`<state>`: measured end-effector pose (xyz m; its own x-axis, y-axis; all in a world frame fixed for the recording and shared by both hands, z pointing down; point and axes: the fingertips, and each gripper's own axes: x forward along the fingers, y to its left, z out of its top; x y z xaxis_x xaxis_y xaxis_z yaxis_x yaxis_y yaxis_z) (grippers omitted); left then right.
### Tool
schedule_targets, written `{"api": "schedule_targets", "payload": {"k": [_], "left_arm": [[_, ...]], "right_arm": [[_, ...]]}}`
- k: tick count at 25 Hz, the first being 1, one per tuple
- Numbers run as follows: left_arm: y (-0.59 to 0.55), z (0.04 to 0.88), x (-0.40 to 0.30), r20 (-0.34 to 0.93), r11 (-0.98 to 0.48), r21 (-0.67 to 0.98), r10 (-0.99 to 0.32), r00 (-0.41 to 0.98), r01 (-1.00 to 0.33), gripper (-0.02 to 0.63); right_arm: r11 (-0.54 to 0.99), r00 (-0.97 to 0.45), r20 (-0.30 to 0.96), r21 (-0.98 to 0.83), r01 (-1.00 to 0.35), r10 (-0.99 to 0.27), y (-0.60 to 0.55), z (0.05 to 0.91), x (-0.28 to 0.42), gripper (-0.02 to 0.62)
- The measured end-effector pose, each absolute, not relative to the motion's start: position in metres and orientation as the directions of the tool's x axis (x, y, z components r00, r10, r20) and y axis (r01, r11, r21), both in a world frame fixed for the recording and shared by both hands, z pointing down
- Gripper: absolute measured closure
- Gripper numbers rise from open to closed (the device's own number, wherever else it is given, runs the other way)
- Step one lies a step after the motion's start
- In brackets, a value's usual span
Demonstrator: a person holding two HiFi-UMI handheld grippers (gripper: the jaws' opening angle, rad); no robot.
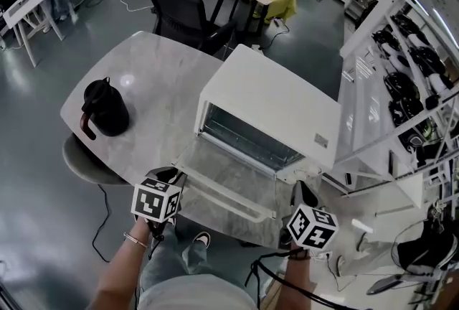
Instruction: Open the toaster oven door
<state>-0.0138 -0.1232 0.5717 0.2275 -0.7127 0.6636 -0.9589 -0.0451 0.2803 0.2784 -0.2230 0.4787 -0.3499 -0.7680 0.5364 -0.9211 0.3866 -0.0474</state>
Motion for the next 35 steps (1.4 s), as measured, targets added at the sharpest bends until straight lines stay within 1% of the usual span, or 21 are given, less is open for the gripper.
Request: {"api": "schedule_targets", "payload": {"k": [15, 35], "left_arm": [[-0.107, 0.598, -0.012, 0.693, -0.031, 0.296, -0.681, 0.237, -0.955, 0.531], [-0.091, 0.636, -0.011, 0.738, -0.004, 0.301, -0.632, 0.236, -0.954, 0.531]], "right_arm": [[0.435, -0.376, 0.573, -0.038, -0.900, -0.728, -0.225, 0.495, 0.254, 0.591], [0.455, -0.390, 0.632, -0.065, -0.888, -0.670, -0.226, 0.535, 0.234, 0.591]]}}
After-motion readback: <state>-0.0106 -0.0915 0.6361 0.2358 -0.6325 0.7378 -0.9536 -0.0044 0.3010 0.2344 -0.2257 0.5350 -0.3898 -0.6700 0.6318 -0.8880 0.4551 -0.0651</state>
